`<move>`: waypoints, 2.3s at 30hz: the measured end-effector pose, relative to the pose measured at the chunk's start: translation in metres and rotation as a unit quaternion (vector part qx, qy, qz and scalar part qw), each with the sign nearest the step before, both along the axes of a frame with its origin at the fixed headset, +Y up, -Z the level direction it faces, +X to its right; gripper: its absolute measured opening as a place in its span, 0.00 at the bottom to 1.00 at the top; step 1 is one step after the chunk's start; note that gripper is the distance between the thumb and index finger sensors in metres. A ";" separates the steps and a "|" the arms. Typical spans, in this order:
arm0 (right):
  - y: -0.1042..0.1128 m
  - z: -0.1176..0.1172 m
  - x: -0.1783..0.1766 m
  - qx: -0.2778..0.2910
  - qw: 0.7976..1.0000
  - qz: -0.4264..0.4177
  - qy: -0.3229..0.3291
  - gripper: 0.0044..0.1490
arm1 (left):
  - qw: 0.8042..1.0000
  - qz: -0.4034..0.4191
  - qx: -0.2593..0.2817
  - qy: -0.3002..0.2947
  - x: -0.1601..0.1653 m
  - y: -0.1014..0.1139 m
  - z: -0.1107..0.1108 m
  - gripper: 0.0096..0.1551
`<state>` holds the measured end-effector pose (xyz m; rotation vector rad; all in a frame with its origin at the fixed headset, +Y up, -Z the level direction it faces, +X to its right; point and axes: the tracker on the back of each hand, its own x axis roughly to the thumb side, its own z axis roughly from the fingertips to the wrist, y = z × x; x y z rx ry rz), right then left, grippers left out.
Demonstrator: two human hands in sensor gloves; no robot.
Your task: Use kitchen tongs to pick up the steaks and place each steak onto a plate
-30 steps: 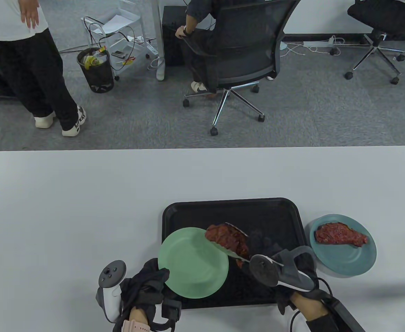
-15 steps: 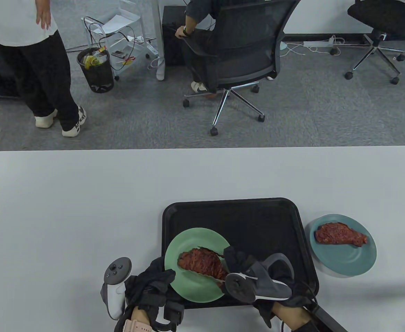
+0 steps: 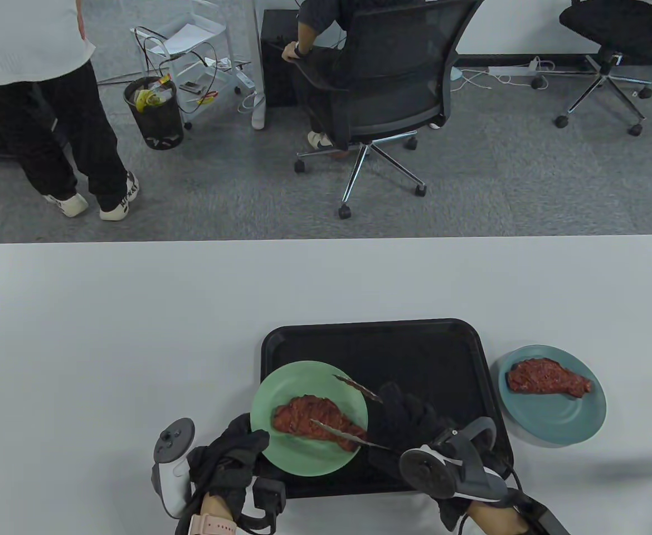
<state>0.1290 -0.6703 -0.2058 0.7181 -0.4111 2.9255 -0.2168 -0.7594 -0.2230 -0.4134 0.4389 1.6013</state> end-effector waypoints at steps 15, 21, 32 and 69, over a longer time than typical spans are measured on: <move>-0.047 -0.013 0.075 -0.053 0.986 -0.009 -0.156 0.60 | 0.986 -0.035 -0.044 0.155 -0.112 -0.012 -0.032 0.34; -0.050 -0.018 0.082 -0.056 0.982 -0.015 -0.177 0.60 | 0.982 -0.049 -0.069 0.166 -0.133 -0.027 -0.039 0.34; -0.055 -0.015 0.071 -0.054 0.985 0.025 -0.161 0.60 | 0.978 -0.085 -0.091 0.168 -0.144 -0.036 -0.037 0.34; -0.060 -0.009 0.046 -0.065 0.989 0.079 -0.106 0.60 | 0.838 -0.531 0.120 0.043 -0.041 0.061 -0.030 0.39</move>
